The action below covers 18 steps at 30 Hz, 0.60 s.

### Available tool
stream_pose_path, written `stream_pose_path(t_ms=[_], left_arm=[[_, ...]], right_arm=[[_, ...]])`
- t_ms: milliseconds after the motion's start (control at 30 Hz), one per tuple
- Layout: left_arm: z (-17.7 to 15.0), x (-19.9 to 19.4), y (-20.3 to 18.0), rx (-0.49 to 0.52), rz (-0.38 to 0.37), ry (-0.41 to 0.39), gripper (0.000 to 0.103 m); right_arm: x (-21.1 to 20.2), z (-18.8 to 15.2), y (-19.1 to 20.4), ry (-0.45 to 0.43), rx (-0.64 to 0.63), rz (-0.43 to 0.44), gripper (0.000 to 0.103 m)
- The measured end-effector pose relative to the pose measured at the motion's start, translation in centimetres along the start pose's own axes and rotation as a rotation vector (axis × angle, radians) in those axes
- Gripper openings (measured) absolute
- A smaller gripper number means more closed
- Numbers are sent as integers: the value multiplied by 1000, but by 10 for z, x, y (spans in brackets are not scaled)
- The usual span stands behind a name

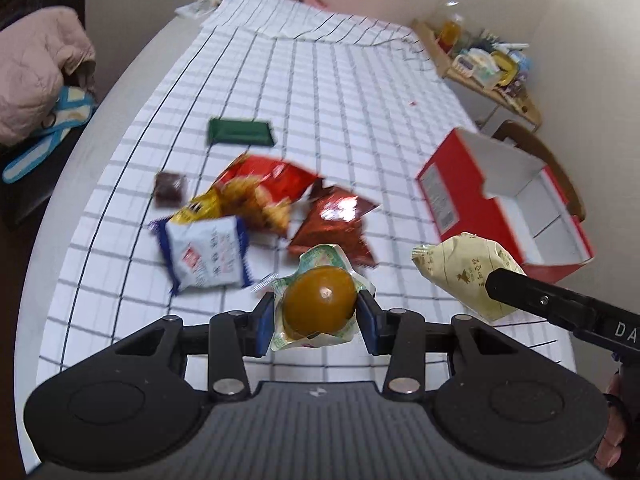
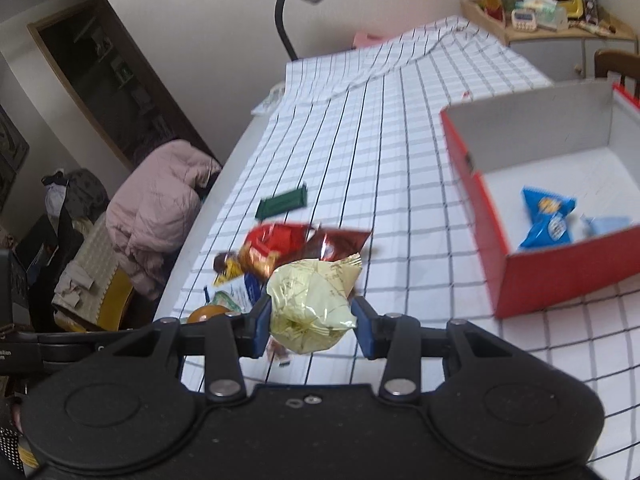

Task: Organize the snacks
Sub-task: 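Carry the pastry and bun over the red shoebox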

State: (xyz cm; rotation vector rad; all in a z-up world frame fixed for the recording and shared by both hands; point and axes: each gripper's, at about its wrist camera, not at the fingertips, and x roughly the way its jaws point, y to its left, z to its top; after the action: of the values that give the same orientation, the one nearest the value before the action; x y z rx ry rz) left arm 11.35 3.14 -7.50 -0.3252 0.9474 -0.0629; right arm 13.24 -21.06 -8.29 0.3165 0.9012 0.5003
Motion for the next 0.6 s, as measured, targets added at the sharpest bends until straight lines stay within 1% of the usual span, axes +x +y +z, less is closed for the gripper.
stream_pose_path(t_ms=[300, 600], left_arm=[[25, -12, -55, 76, -39, -51, 41], [47, -3, -120, 143, -75, -77, 41]], right_arm=[[-39, 25, -26, -94, -5, -33, 41], [-68, 42, -72, -150, 2, -90, 41]])
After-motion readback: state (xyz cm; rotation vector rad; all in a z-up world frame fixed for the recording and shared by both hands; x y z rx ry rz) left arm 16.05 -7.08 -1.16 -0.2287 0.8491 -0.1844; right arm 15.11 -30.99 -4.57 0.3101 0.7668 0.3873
